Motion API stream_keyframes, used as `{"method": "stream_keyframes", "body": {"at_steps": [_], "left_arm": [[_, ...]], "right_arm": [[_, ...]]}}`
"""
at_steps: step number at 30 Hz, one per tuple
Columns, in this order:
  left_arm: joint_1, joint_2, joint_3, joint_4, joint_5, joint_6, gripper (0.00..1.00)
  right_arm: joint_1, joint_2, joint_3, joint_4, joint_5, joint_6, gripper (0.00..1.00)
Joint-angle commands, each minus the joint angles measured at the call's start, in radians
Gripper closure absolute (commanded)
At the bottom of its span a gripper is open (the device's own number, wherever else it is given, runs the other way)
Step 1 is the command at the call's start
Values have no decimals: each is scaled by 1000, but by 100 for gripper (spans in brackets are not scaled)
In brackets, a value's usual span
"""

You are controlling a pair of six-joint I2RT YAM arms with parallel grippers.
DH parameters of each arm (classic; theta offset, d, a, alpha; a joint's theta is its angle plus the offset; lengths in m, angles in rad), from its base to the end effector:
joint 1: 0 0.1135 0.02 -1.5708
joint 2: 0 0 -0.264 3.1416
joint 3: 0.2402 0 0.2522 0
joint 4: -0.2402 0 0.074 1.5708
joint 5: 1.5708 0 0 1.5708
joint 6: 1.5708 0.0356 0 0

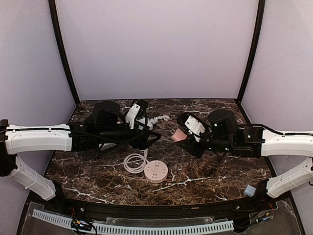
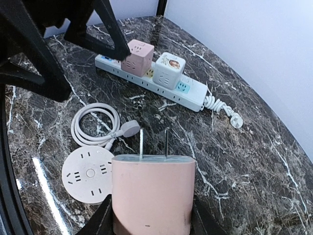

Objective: Insert the plug

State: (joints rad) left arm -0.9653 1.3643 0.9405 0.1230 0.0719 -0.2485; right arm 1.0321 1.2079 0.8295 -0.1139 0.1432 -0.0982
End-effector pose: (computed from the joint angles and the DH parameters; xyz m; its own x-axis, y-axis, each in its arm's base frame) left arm 0.1791 -0.2633 0.2934 -0.3748 0.1104 -0.9205 0.7913 0.5555 -0.2555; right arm 0.1441 0.2312 0.2739 -0.1643 -0.4641 -0.8704 -0.8051 0.5730 -0.1535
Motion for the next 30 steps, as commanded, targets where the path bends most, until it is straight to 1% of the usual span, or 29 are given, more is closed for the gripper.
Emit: {"method": "stream_keyframes", "body": {"at_steps": [1,8,14,17,18,20,21,22,24,26,27,29,30], "left_arm": [[18,21,58,-23,260,-59,23],[21,87,128,7,451,-156,30],[20,146,164,1,455,-187,36],[21,172,182,10,466,-200,45],[21,185,185,10,466,-207,46],[21,200,197,2,461,-212,53],[23,204,197,7,459,-214,61],[23,209,196,12,460,-221,66],[28,213,188,35,470,-234,88],[33,215,178,50,484,-244,95],[34,215,176,59,493,-251,94],[42,218,165,66,500,-261,84],[49,220,156,70,501,-264,73]], "right_arm": [[34,-45,-32,84,16,-26,100],[79,-22,-17,94,68,-61,100],[111,1,-2,109,94,-94,100],[121,15,8,109,107,-107,100],[126,18,12,109,114,-109,100],[132,23,14,109,120,-114,100],[135,24,14,109,121,-117,100],[137,26,12,110,123,-120,100],[140,25,7,140,126,-126,100],[139,25,-3,158,140,-129,100],[140,26,-7,165,140,-132,100],[141,25,-15,183,141,-136,100],[142,25,-16,186,141,-138,100]]}}
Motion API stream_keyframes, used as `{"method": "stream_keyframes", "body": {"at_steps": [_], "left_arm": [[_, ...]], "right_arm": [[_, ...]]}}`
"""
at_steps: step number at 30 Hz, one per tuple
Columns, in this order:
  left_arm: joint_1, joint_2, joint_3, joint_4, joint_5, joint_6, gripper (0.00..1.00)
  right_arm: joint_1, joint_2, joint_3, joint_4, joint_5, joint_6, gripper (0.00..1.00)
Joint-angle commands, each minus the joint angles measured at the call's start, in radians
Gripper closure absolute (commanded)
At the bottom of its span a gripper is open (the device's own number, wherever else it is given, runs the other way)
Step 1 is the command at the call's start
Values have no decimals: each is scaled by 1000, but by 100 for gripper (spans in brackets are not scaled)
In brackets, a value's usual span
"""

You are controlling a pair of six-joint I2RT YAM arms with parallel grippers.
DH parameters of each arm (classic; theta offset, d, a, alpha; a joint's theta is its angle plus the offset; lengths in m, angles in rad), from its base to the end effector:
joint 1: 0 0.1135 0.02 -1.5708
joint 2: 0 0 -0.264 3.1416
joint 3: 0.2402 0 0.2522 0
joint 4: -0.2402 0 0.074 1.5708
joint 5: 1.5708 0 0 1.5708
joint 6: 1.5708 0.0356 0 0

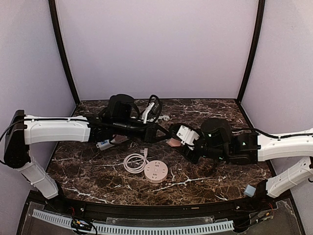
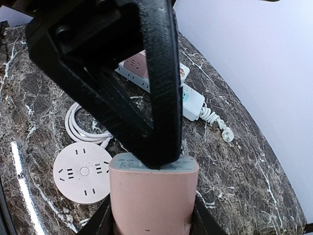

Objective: Insert the plug

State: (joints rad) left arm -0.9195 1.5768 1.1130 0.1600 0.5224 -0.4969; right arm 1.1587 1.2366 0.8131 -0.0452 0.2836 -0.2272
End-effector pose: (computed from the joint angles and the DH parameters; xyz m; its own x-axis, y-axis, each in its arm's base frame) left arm 0.2087 -0.3031 0.2902 -0.6256 0.1392 -0.7677 0.7732 0.2424 -0.5861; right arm 0.1204 0.2506 0.2681 -0.0007 -0.5414 -0.8408 -0.8004 0.5043 -0.3241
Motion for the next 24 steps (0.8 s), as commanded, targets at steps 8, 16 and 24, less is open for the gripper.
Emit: {"method": "stream_keyframes", "body": {"at_steps": [8,16,24], "left_arm": [[62,38,-67,134,119,-84,48],[64,91,-54,205,197,-116,68],[64,78,-64,223,216,-127,92]], "right_arm": [[26,2,-4,151,-10,-37,100],[28,24,-18,213,-26,-75,100],[29,37,-8,232,-26,-96,100]]}}
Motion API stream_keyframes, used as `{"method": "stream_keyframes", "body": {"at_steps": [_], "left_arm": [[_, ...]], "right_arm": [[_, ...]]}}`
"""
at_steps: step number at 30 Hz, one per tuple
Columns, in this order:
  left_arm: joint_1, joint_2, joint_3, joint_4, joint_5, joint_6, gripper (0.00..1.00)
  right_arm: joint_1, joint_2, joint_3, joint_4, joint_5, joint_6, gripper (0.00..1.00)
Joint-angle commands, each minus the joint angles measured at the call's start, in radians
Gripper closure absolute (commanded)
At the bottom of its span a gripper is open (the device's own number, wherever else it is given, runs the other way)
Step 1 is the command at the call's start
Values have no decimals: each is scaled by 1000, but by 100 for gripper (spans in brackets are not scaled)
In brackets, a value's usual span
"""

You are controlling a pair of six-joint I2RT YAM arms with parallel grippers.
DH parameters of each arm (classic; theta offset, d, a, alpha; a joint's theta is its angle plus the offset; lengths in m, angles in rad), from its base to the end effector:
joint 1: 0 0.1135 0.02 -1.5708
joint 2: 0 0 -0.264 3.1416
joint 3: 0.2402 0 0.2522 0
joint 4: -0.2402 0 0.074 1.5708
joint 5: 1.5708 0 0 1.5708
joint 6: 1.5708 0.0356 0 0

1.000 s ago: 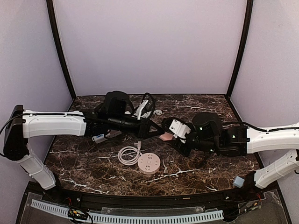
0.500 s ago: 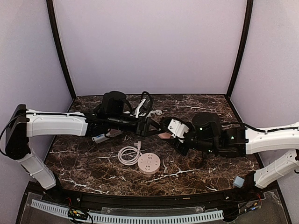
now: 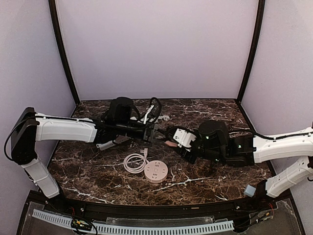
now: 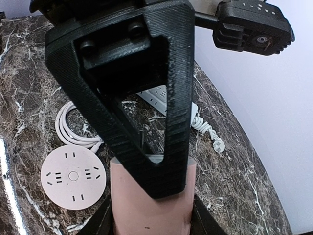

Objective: Insert the plug

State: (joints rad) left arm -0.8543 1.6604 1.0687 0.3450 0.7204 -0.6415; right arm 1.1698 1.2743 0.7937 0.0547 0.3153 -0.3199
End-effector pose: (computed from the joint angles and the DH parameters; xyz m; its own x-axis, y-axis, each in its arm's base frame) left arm 0.2306 -0.3006 0.2650 -0.7190 0.1409 -0.6805 0.6947 0.1191 -0.7094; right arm 0.1218 0.2590 0.2614 0.0875 -0.5595 -0.8242 -0.7769 0.4795 -0.4080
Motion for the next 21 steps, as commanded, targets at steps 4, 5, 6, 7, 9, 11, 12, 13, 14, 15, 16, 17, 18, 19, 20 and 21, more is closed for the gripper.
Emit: {"method": "stream_keyframes", "body": {"at_steps": [4,5,6,7,9,11,12,13,14,15,16,17,18,19,20,21], "left_arm": [[-1,-13,-24,45,19,18,98],[-1,-14,-24,46,18,17,98],[-1,-16,-24,47,19,18,99],[-1,-18,-25,47,16,17,99],[0,-21,-29,50,15,18,99],[-1,-24,-32,53,14,17,99],[-2,-26,-34,56,15,16,99],[-1,-27,-35,63,16,14,99],[-1,-28,-37,70,16,13,99],[-1,-30,-38,71,17,12,99],[-1,-30,-39,75,18,12,99],[-1,-32,-40,77,19,11,99],[0,-33,-42,81,19,10,99],[0,-37,-44,83,19,10,99],[-1,-39,-48,85,18,11,99],[-1,-43,-50,86,16,11,99]], "right_arm": [[18,-4,9,145,-55,-9,100],[18,-5,9,148,-53,-10,100],[17,-6,7,151,-49,-10,100],[17,-7,6,155,-47,-11,100],[17,-9,3,160,-45,-12,100],[17,-9,2,163,-44,-13,100],[17,-10,0,164,-44,-13,100],[18,-9,-2,168,-44,-15,98],[18,-10,-5,172,-44,-17,96],[18,-10,-7,176,-46,-17,93],[17,-12,-10,182,-45,-18,88],[17,-13,-12,187,-44,-18,82],[16,-15,-15,192,-47,-18,75],[17,-17,-18,196,-49,-15,68],[17,-18,-20,200,-50,-14,61],[17,-19,-21,201,-51,-11,50]]}}
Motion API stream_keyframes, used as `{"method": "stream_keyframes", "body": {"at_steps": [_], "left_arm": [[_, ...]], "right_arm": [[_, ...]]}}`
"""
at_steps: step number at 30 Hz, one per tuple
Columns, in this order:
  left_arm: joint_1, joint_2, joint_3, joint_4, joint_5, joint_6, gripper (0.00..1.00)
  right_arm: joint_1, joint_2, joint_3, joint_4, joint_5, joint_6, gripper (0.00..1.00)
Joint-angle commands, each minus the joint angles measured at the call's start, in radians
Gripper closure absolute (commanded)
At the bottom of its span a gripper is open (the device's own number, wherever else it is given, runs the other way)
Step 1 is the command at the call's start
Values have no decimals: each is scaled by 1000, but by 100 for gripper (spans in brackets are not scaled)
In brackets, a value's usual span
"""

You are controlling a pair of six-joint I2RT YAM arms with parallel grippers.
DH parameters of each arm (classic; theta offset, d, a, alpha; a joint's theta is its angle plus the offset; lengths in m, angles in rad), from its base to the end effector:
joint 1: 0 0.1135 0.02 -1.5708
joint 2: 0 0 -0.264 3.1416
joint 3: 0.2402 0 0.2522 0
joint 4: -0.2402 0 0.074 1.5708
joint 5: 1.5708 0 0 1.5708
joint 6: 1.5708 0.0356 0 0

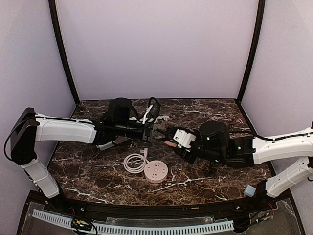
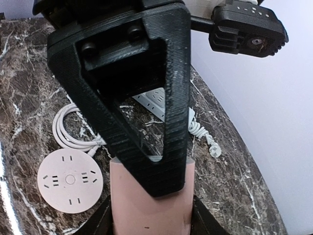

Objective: Insert the plug

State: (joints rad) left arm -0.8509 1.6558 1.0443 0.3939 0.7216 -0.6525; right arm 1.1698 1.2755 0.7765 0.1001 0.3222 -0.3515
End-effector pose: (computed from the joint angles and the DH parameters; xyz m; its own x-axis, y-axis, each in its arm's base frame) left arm 0.2301 -0.2980 0.2633 -0.7140 0.1229 -0.6892 0.7000 0.1065 -0.7062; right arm 0.1221 0.2592 0.2597 0.1191 -0.5557 -0.8228 -0.7652 0.4767 -0.4327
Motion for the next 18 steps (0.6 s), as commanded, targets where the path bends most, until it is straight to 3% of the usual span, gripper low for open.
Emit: {"method": "stream_keyframes", "body": {"at_steps": [1,5,7,13,18], "left_arm": [[-5,-41,-29,40,14,23,99],[-5,-55,-37,43,11,21,99],[-5,-62,-40,43,8,26,99],[5,-95,-61,44,0,54,99],[20,-129,-82,46,-17,131,99]], "right_arm": [[17,-22,-6,157,-59,24,41],[18,-33,-15,163,-36,38,12],[17,-43,-23,170,-17,44,2],[-4,-129,-75,171,8,128,1],[-147,-234,-121,154,-225,376,1]]}}
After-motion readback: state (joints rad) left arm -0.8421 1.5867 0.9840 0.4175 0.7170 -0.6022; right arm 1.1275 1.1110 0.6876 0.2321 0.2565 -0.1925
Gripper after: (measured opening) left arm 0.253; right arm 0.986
